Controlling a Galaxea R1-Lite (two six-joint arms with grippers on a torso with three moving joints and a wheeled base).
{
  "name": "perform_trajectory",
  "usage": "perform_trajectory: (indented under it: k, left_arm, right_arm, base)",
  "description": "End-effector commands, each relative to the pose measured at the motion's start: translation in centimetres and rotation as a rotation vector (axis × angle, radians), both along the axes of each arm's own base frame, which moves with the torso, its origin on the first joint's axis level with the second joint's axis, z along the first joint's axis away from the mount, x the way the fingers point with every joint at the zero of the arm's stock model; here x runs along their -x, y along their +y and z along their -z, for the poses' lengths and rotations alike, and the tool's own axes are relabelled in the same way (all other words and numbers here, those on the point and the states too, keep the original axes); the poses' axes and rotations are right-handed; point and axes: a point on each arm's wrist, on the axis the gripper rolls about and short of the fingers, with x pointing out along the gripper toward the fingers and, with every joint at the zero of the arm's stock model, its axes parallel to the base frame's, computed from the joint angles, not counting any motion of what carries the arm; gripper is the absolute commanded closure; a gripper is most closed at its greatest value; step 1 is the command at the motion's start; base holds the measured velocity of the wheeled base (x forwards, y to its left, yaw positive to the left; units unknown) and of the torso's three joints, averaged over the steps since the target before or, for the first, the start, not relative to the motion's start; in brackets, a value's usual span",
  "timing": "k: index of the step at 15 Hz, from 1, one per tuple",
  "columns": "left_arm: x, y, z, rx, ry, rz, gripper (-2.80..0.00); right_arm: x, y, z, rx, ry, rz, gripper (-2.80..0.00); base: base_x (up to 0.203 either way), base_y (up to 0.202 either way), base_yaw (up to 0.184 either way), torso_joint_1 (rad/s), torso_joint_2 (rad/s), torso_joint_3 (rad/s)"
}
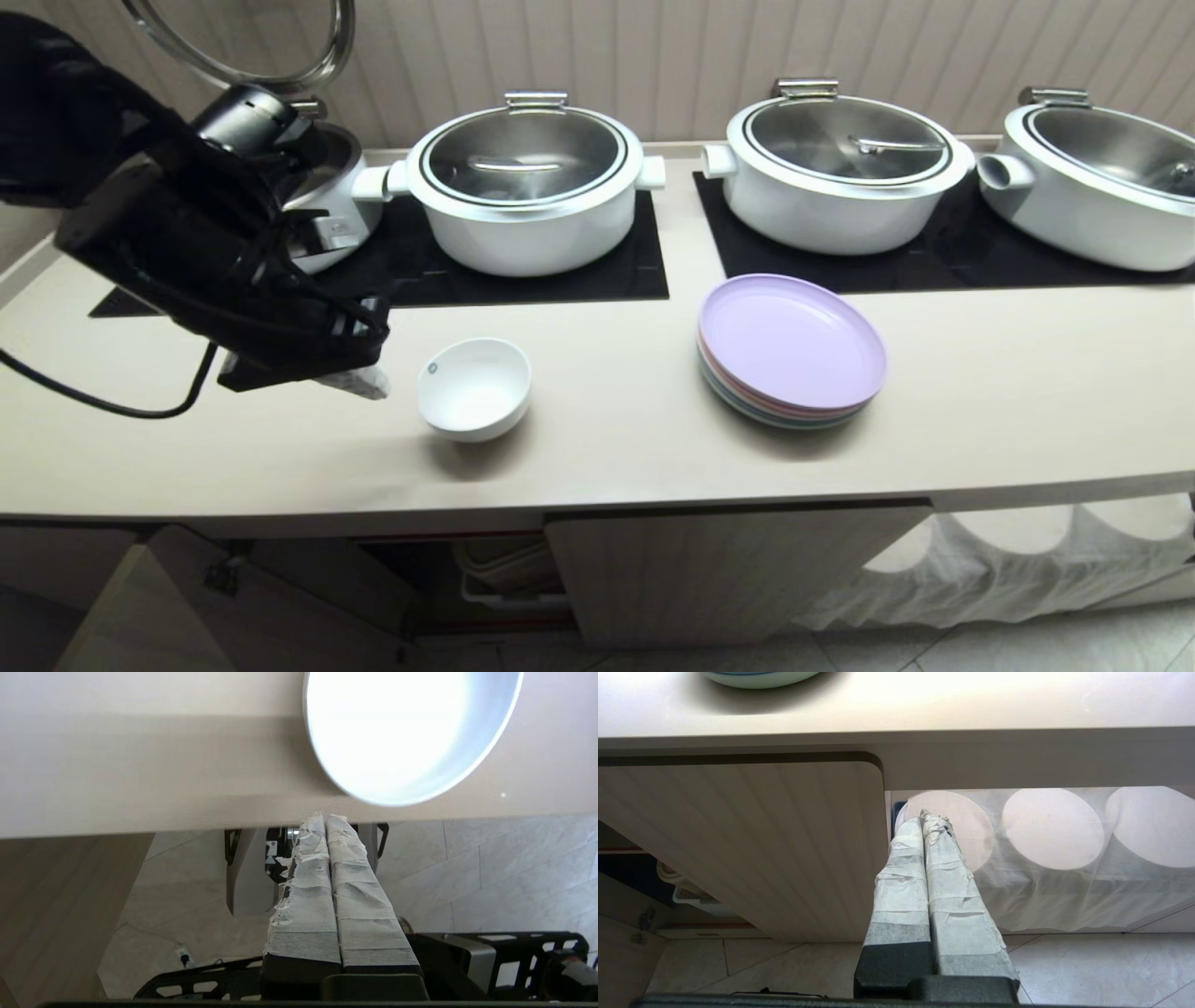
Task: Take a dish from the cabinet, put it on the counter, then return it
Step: Pick up the bowl from the table
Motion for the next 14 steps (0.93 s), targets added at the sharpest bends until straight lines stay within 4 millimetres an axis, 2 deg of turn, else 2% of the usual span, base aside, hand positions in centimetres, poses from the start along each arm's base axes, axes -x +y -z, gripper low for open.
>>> perform_trajectory:
  k: [1,4,7,8,14]
  left_arm:
    - [-2.2,-0.5,0.8,-0.003,0.015,-0.009,0.00]
    - [-4.1,-0.9,0.8,0.006,-0.012,-0.014,0.00]
    - [-4.9,-1.2,1.0,0.008,-0.014,-0.028,0.00]
    - [-4.9,-1.2,1.1,0.008,-0.011,-0.030,-2.80]
    - [-5.3,-0.8,0.9,0.008,-0.029,-0.060,-2.80]
  right_arm:
    - [0.0,0.0,0.0,0.000,0.000,0.000,0.00]
    - [0.0,0.0,0.0,0.000,0.000,0.000,0.00]
    - [0.0,0.0,0.0,0.000,0.000,0.000,0.00]
    - [0.0,0.0,0.0,0.000,0.000,0.000,0.00]
    - [0.0,0.0,0.0,0.000,0.000,0.000,0.00]
  base:
    - [0.000,0.000,0.000,0.000,0.00,0.000]
    - [0.000,0.000,0.000,0.000,0.00,0.000]
    - [0.000,0.000,0.000,0.000,0.00,0.000]
    - [0.000,0.000,0.000,0.000,0.00,0.000]
    - [0.000,0.000,0.000,0.000,0.00,0.000]
